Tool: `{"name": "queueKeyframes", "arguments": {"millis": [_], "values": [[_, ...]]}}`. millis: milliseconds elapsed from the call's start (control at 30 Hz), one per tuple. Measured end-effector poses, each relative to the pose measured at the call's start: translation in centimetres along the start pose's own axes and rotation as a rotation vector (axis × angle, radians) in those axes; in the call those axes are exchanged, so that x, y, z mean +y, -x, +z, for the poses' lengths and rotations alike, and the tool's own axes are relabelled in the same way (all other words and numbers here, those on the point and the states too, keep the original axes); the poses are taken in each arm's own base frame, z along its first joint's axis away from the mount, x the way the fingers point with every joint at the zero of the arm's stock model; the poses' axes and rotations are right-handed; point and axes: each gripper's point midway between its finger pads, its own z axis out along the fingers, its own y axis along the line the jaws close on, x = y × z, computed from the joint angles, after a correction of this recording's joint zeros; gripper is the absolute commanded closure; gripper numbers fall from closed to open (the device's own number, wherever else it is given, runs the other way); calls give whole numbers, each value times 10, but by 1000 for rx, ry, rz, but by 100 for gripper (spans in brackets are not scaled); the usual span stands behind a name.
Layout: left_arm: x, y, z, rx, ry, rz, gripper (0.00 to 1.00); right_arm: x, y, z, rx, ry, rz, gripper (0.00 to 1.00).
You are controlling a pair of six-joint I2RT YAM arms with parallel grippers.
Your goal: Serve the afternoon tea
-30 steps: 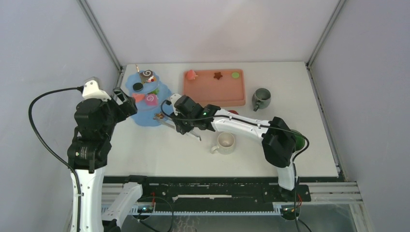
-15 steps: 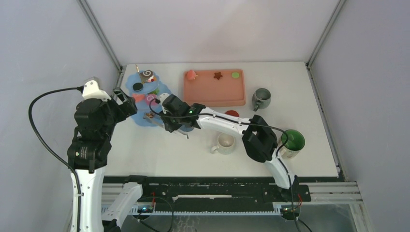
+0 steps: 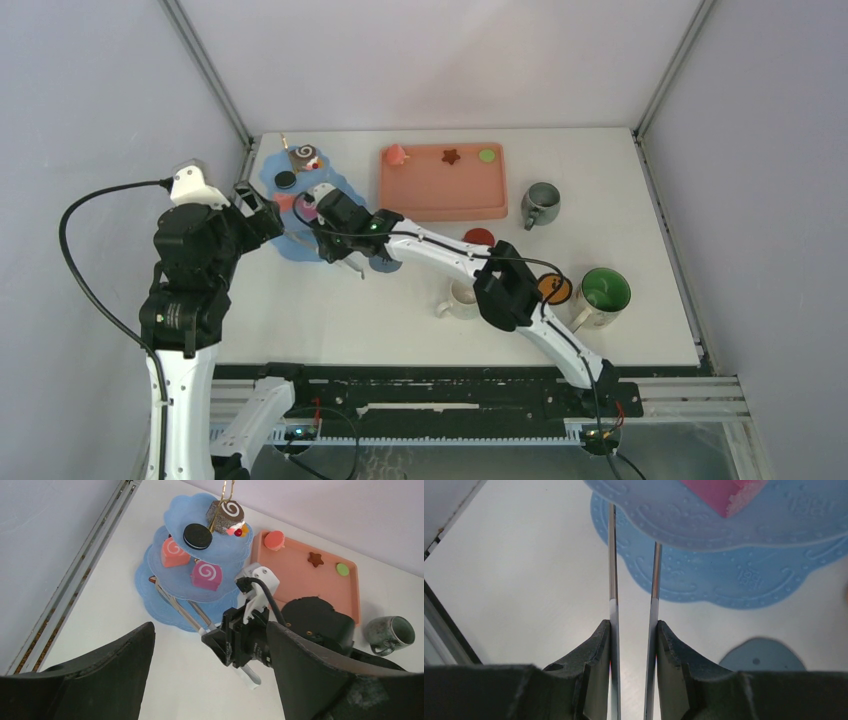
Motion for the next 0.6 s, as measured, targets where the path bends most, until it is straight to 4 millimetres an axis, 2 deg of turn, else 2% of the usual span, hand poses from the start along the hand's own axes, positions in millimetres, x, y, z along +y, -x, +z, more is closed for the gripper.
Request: {"name": "queueKeyframes", "arguments": {"millis": [100,233,333,600], "values": [[0,0,0,1,0,1,14,-2,-3,12,1,-12,15,79],[0,0,0,1,1,3,14,-8,-16,21,35,-33,25,64],[0,0,0,1,1,3,14,-10,-21,23,46,-42,27,58],[0,-2,3,11,4,5,14,-12,-22,25,45,-46,27,53]]}}
